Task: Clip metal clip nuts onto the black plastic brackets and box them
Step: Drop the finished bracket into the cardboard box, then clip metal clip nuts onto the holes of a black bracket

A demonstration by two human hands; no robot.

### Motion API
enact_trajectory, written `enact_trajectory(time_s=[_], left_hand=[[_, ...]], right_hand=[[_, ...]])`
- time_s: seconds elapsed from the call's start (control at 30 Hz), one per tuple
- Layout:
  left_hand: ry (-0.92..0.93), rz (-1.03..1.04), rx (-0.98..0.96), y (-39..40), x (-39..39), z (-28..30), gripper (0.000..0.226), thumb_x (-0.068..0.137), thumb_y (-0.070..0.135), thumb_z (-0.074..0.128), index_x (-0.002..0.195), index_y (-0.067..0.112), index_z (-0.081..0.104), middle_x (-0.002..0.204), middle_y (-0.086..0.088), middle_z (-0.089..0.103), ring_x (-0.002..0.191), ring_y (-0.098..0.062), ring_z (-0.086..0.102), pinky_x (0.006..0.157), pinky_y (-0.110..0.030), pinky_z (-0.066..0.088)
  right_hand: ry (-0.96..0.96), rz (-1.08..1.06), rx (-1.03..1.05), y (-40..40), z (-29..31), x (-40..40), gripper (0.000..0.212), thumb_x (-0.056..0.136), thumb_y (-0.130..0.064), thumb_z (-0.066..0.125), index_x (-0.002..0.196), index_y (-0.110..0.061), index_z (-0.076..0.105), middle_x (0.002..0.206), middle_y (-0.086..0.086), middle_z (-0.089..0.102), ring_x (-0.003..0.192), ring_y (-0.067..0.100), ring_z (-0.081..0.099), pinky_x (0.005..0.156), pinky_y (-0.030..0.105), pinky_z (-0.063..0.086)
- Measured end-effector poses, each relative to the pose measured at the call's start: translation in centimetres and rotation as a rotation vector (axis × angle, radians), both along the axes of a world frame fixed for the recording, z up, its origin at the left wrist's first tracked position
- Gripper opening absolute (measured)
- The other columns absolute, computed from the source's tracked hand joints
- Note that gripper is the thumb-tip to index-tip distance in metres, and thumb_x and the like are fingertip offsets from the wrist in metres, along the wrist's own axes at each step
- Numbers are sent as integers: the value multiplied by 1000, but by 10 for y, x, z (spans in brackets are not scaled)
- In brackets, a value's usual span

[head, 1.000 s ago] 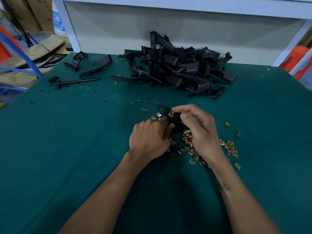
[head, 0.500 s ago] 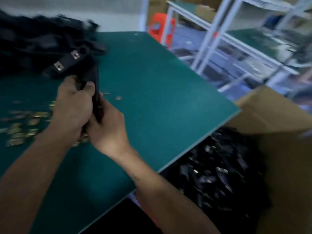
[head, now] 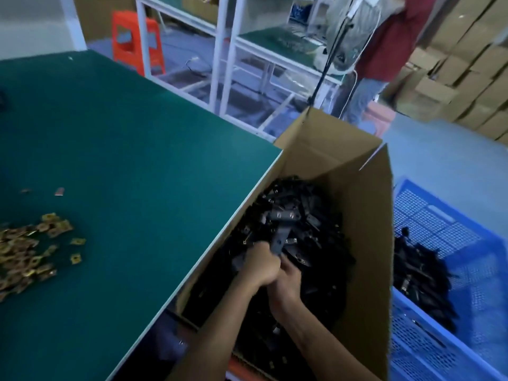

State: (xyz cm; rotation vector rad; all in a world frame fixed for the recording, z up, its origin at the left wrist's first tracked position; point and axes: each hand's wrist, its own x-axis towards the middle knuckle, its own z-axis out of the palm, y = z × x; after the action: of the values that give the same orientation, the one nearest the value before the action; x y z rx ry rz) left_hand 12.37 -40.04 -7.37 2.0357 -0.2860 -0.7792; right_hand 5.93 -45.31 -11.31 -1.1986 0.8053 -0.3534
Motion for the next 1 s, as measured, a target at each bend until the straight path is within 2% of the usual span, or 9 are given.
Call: enact_trajectory(time_s=[0.17,0.3,0.43,0.5,0.63,0.73,0.83,0.9,1.0], left_hand=[[87,-28,198,27,-11,-35,56,97,12,45,149,-6,36,153,-23,39,141,-37,40,115,-35,32],[111,-128,139,58,-5,-22,40,99,18,44,133,1,57,138,-20,58,126,-33,57,96,-30,44],[220,-58,-341,81,6,34,35,106,18,46,138,13,59,123,5,65,115,-14,61,98,-32,47],[271,78,-581,97,15,66,40,108,13,44,147,13,49,133,4,58,125,-14,55,103,-36,47],[27,285,-735,148,30,110,34,104,3,47,136,7,60,126,-4,65,115,-13,61,108,-37,45],[-166,465,-664,218,41,117,33,102,4,50,131,11,64,122,2,68,115,-12,63,101,-33,50],[-389,789,-564,298,45,102,28,100,-3,51,117,8,70,117,-5,72,109,-25,68,92,-43,58],[-455,973,-676,348,41,92,19,100,-5,53,108,-1,70,107,-17,73,94,-33,72,77,-41,62],[-473,1160,-911,410,30,83,19,102,3,54,101,0,72,96,-21,73,81,-33,72,68,-36,60]], right_hand=[[421,15,-49,-4,-75,-36,25,99,5,52,120,-1,64,100,23,73,91,38,71,79,44,59],[586,41,-287,-3,-81,-37,22,96,1,56,113,2,70,90,18,71,90,36,68,90,50,53],[257,-101,-576,14,-13,10,32,92,13,53,118,2,68,114,19,69,113,38,64,102,46,49],[-26,-159,-705,31,33,34,38,91,14,55,126,0,64,121,14,64,113,30,62,103,43,49],[-471,148,-994,85,100,68,26,91,-6,56,113,-16,67,107,0,65,98,13,62,88,24,47],[-540,580,-1064,135,120,108,25,86,-10,61,107,-21,70,101,-8,69,94,9,63,86,21,48],[-542,797,-1100,187,122,157,17,90,-2,66,98,-14,75,97,-5,72,95,15,67,88,32,53],[-531,899,-1153,219,123,195,19,89,3,67,99,-10,77,100,2,75,97,21,69,92,38,54],[-490,1086,-1315,264,130,246,26,91,3,63,110,-7,77,113,7,74,106,26,68,99,28,47]])
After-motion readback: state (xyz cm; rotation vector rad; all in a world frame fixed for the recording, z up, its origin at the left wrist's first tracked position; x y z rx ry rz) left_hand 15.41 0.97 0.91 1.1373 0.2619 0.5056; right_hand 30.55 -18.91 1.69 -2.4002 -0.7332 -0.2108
